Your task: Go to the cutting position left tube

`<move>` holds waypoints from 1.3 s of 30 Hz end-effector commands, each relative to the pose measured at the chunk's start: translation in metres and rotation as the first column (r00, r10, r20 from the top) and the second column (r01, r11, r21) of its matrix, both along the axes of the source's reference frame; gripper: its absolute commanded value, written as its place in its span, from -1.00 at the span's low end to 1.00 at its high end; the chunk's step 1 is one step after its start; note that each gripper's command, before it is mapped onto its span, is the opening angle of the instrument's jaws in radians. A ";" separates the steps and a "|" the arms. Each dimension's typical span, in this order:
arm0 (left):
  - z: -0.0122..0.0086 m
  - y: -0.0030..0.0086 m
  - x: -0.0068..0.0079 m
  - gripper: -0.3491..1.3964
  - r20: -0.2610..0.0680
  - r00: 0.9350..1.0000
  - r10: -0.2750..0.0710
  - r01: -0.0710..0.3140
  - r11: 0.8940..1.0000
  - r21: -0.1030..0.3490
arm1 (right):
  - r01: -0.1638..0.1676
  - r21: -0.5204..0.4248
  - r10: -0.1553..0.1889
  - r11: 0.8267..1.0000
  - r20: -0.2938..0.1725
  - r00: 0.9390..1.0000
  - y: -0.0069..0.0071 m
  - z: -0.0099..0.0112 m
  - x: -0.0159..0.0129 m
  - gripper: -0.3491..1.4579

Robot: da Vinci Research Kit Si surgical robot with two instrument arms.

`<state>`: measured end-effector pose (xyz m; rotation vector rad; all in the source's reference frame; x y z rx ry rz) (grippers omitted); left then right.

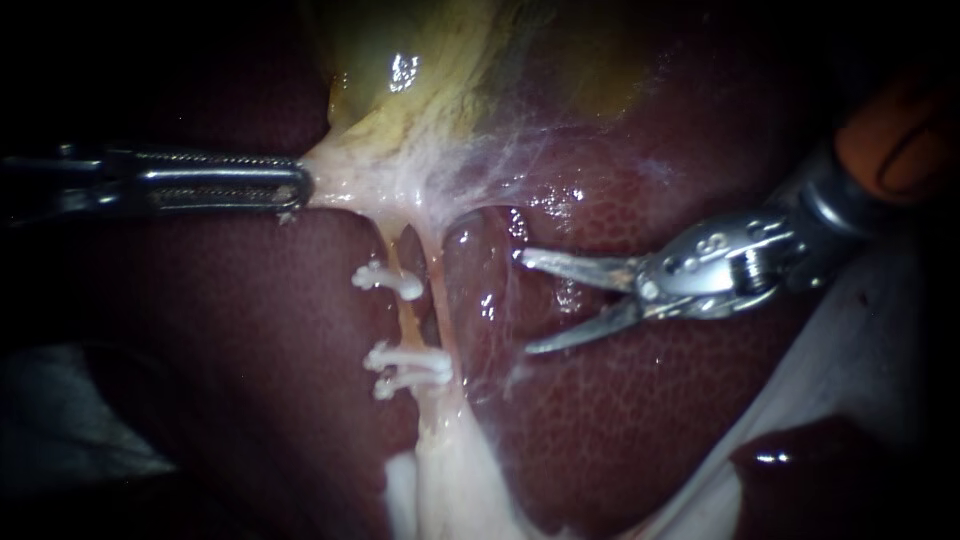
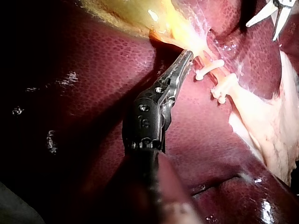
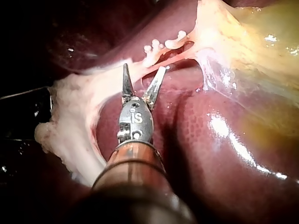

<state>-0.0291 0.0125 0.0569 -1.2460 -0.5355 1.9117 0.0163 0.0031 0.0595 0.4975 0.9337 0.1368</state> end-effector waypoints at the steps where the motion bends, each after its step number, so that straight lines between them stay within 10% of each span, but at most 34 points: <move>1: 0.0000 0.0000 0.0000 -1.00 0.000 1.000 0.000 0.000 1.000 0.000 | 0.003 0.006 -0.003 1.000 -0.002 1.000 -0.0002 0.0005 0.0003 0.97; 21: -0.0003 -0.0001 -0.0001 -1.00 -0.001 1.000 -0.001 0.001 1.000 0.001 | 0.024 0.109 -0.025 0.994 0.010 1.000 -0.0019 0.0102 0.0038 0.97; 39: -0.0003 -0.0001 0.0000 -1.00 -0.001 1.000 -0.001 0.001 1.000 0.001 | 0.090 0.111 -0.086 0.990 -0.040 0.995 -0.0023 0.0101 0.0038 0.95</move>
